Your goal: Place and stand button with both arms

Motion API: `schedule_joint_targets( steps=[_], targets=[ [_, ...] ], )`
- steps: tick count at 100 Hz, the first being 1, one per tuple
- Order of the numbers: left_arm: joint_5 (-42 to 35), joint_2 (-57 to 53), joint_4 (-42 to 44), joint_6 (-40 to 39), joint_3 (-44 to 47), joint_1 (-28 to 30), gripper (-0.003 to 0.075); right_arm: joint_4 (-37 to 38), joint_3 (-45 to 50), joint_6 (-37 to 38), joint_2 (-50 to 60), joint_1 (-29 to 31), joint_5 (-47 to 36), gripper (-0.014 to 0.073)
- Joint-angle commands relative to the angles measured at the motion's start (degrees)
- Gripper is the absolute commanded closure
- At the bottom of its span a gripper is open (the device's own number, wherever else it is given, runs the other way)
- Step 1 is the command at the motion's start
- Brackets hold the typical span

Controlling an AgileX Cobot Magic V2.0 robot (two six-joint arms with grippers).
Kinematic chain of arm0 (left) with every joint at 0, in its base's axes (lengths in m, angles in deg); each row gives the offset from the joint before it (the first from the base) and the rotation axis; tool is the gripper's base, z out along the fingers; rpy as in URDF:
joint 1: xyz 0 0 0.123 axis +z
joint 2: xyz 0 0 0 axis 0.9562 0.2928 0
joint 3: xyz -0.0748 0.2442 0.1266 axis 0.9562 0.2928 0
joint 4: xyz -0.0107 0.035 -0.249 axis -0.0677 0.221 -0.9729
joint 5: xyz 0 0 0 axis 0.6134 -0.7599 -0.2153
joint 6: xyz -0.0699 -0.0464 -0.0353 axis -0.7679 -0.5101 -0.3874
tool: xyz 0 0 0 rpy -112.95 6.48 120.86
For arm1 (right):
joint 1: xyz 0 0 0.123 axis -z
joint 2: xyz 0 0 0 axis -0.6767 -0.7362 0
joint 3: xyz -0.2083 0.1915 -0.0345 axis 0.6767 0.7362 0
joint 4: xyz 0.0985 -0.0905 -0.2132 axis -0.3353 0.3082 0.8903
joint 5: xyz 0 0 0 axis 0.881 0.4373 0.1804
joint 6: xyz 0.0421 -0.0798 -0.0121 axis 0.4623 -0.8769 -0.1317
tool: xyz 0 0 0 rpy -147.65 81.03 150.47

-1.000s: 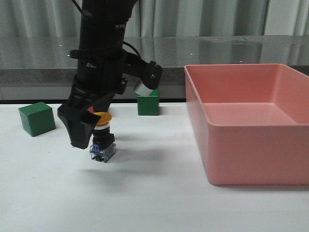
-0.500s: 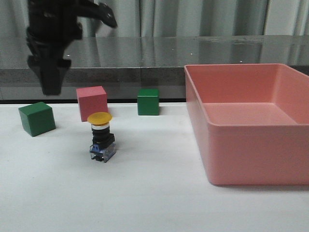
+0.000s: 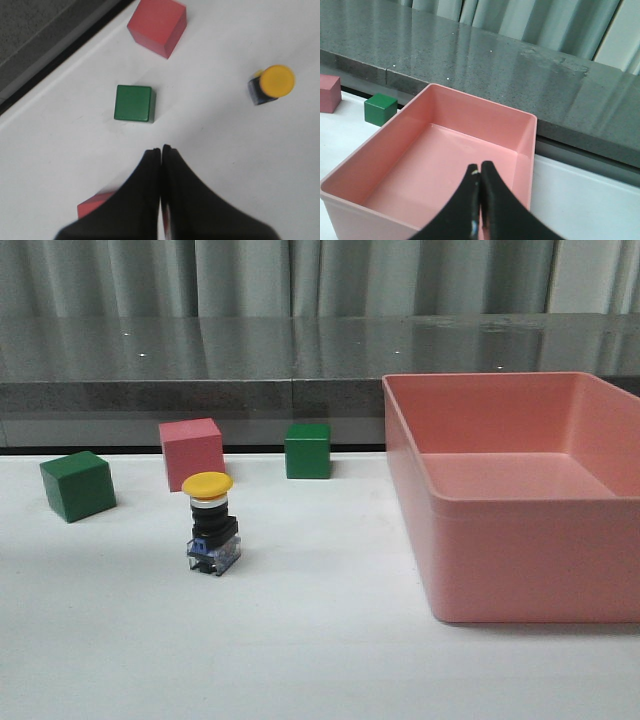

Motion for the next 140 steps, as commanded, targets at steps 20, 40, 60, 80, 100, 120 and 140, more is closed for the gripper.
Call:
schedule_joint_targets(
  steps=[20,40,60,80,100,120,140],
  targets=[
    [-28.8,-21.2,-12.1,3.2,25.5,0.6,0.074,-0.4,-1.5,0.0,-0.3,0.3,-4.2,0.0707],
    [-45.8,-37.1,-14.6,3.2,48.2,0.6,0.074,-0.4,-1.5,0.0,-0.3,0.3,-4.2,0.0707],
    [-53.5,-50.1,-16.9,3.2,61.8,0.6,0.0739,-0.4,-1.5,0.0,-0.3,0.3,-4.2,0.0707],
    [-56.5,-54.1,-16.6,3.2,67.6,0.6,0.074,-0.4,-1.5,0.0,-0.3,0.3,-4.2,0.0707],
    [-56.5,-54.0,-16.7,3.2,69.0,0.6,0.074,-0.4,-1.5,0.0,-0.3,0.3,-4.2,0.0707],
    [-60.4,-54.0,-16.7,3.2,69.1,0.6,0.074,-0.4,-1.5,0.0,-0.3,0.3,-4.2,0.0707],
    [-62.9,-55.8,-3.5,-9.1,72.2,0.6,0.074,-0.4,-1.5,0.0,-0.3,0.3,-4.2,0.0707]
  ],
)
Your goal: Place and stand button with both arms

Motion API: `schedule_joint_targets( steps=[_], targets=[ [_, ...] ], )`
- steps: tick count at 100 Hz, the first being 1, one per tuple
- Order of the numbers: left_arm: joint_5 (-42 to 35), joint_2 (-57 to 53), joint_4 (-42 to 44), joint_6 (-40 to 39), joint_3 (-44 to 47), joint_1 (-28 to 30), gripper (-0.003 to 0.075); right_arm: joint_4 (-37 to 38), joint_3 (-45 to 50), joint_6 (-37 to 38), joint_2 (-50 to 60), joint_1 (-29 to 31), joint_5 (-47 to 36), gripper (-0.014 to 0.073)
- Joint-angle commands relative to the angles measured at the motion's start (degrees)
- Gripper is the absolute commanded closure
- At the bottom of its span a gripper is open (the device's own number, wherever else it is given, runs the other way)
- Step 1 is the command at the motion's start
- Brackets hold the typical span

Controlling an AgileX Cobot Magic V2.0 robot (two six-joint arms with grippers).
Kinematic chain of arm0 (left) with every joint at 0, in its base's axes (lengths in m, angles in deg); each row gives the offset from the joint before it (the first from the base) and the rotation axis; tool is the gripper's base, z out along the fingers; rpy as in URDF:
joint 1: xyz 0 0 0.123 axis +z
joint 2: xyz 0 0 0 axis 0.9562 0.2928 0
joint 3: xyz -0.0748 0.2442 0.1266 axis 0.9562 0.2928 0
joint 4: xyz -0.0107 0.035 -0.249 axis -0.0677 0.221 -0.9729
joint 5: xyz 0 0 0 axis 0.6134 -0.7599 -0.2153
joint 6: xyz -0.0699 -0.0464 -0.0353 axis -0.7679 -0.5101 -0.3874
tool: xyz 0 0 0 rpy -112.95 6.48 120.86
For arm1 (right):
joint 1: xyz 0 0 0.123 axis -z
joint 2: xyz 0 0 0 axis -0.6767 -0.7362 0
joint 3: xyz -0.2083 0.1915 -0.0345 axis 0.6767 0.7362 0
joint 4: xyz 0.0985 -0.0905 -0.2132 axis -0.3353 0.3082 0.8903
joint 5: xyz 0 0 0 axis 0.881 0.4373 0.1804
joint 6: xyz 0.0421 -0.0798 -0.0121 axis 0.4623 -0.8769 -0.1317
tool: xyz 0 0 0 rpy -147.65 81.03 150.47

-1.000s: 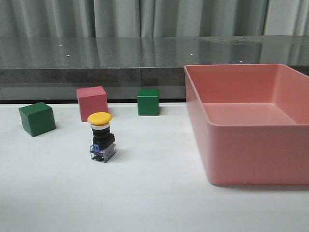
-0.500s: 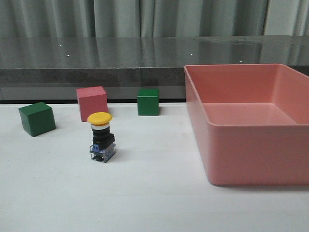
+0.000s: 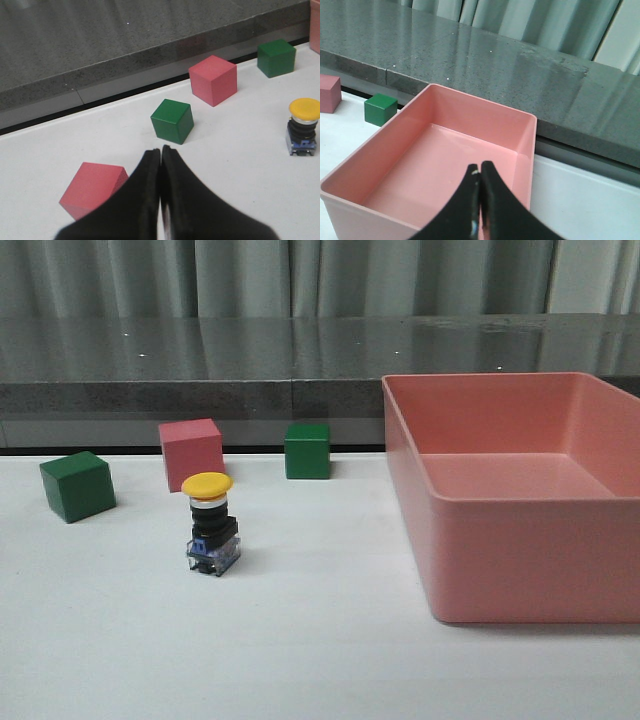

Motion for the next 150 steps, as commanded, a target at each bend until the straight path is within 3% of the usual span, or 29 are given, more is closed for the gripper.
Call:
schedule_joint_targets(
  steps=[1,8,18,55,68,150],
  targets=[
    [-5.0,-1.7,9.3,-11.2,0.1,0.0,0.074,-0.4,-1.5,0.0,-0.3,0.3,-4.2,0.0707],
    [-5.0,-4.7,18.3,-22.1,2.4,0.0,0.074,-0.4,-1.5,0.0,-0.3,0.3,-4.2,0.0707],
    [-5.2,-10.3,24.5,-28.4,6.3,0.0,0.074,-0.4,-1.5,0.0,-0.3,0.3,-4.2,0.0707],
    [-5.3,-32.5,24.5,-28.6,17.6,3.8,0.074,-0.4,-1.5,0.0,-0.3,0.3,-4.2,0.0707],
    [-8.7,-32.2,24.5,-29.3,19.3,3.7,0.074,-0.4,-1.5,0.0,-0.4,0.3,-4.2,0.0707],
    [-7.8,-32.2,24.4,-31.8,19.3,3.7,0.0739,-0.4,-1.5,0.0,-0.4,0.3,-4.3,0.0707]
  ],
)
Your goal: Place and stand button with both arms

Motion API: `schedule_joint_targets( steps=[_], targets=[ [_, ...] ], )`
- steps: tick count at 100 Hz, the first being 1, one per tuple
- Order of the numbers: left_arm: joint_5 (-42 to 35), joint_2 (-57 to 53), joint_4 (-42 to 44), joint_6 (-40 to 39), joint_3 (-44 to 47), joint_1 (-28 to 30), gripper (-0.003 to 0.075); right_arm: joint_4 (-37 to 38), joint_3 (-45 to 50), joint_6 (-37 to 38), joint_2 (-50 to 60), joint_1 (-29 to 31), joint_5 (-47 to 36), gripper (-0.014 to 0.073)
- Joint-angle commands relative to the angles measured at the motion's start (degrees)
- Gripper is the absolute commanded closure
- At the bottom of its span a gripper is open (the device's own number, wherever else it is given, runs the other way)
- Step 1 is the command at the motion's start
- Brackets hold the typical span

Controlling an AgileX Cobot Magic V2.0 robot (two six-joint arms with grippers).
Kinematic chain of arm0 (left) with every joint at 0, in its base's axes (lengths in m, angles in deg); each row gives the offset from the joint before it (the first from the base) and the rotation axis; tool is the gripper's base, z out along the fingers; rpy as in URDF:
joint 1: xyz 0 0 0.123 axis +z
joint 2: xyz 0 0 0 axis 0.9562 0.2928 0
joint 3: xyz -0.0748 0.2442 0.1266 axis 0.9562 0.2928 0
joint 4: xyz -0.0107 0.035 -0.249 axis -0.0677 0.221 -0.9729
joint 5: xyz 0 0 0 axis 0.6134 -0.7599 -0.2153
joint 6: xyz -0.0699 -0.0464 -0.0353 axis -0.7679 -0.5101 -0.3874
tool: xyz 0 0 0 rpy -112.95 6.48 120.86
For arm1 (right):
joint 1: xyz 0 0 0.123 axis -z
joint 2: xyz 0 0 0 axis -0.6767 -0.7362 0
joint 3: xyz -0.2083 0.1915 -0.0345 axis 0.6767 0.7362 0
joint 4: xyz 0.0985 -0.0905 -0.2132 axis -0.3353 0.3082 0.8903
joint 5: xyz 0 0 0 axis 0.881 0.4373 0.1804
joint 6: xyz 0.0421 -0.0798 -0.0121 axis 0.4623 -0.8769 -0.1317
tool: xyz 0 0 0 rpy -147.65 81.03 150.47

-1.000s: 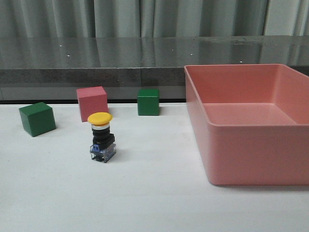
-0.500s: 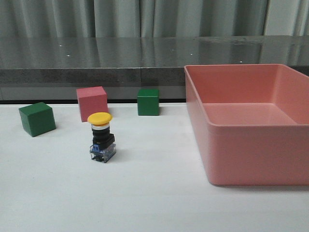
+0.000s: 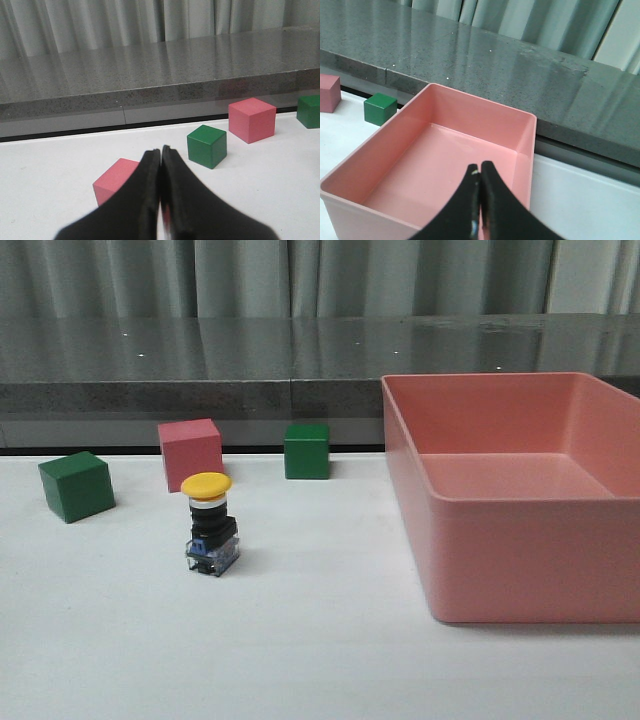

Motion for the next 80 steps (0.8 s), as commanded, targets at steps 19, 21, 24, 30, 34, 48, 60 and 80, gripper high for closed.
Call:
schedule_joint_targets(
  steps=[19,21,24,30,34,48,60,80],
  targets=[
    [-4.7,-1.9,0.0,-0.6,2.6,-0.1,0.074,-0.4,-1.0,0.0,-0.3,0.3,-4.3,0.0707],
    [-4.7,-1.9,0.0,-0.6,2.6,-0.1,0.0739,-0.3,-0.7,0.0,-0.2,0.3,-4.5,0.0707],
    [-4.7,-1.9,0.0,-0.6,2.6,-0.1,0.074,0.3,-0.1,0.0,0.2,0.3,-5.5,0.0707],
    [-4.7,-1.9,0.0,-0.6,2.6,-0.1,0.0739,0.4,1.7,1.9,1.4,0.3,-8.3,0.0707],
    [-4.7,-1.9,0.0,-0.6,2.6,-0.1,0.0739,0.7,3.1,4.5,2.8,0.3,-11.2,0.0707],
    [-4.7,-1.9,0.0,-0.6,2.6,-0.1,0.074,8.2,10.5,19.2,9.0,0.3,-17.4,0.0707],
    [-4.7,-1.9,0.0,-0.6,2.6,-0.1,0.074,12.6,16.1,28.9,13.7,0.3,-18.4,0.0707],
    [-4.7,-1.9,0.0,-0.6,2.6,-0.1,0.074,12.6,21.1,29.5,19.5,0.3,-15.2,0.0707]
  ],
)
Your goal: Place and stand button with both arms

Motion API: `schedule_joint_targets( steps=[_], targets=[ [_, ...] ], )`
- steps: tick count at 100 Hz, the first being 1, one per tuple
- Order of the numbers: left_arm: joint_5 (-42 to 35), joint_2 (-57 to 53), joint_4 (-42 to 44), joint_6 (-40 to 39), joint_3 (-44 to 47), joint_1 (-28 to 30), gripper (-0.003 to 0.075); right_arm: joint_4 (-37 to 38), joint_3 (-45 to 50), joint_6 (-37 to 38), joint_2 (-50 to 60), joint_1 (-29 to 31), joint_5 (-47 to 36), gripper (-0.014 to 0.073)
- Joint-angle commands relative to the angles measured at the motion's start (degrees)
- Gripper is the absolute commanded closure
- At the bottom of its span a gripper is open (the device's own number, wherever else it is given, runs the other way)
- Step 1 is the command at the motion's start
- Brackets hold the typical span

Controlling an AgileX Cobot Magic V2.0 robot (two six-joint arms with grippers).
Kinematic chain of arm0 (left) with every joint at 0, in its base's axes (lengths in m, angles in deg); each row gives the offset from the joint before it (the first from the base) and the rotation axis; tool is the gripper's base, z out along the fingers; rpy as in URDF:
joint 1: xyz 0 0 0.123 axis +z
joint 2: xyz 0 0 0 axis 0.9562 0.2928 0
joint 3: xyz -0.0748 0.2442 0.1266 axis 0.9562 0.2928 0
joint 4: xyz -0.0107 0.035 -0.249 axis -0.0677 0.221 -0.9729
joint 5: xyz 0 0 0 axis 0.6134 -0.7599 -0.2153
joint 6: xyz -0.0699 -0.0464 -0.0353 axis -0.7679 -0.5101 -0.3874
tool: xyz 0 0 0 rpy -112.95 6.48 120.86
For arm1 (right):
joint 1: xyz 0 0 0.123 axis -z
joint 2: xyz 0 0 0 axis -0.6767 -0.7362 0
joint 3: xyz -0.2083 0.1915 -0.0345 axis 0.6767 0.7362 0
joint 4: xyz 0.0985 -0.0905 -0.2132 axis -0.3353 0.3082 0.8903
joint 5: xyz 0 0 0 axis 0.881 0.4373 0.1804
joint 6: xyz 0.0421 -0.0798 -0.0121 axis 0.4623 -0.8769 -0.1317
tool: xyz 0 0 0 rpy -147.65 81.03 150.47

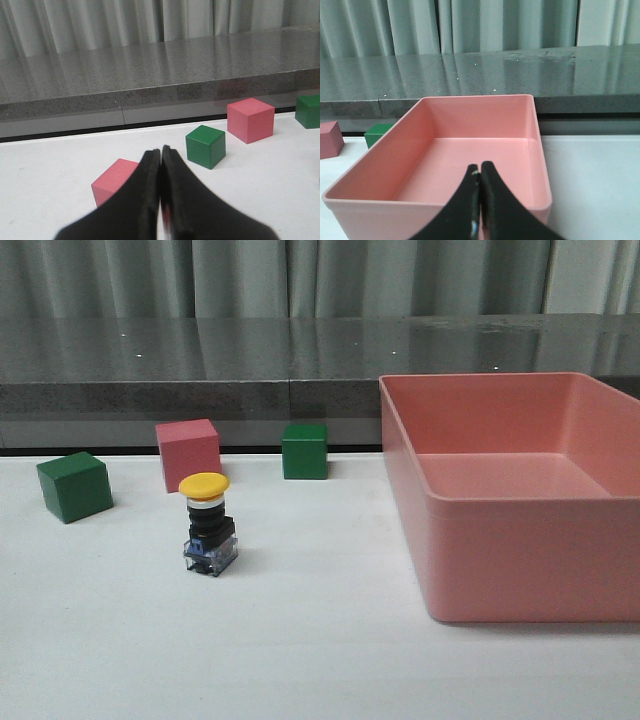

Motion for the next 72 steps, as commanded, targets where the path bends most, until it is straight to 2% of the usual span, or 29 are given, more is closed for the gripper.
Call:
schedule_joint_targets(
  steps=[1,72],
  targets=[
    [-4.7,-1.9,0.0,-0.6,2.6,-0.1,0.074,1.0,-0.3,0.7,1.7,0.3,-2.5,0.0707],
    [-4.7,-1.9,0.0,-0.6,2.6,-0.1,0.074,1.1,-0.3,0.7,2.3,0.3,-1.4,0.0707]
  ],
)
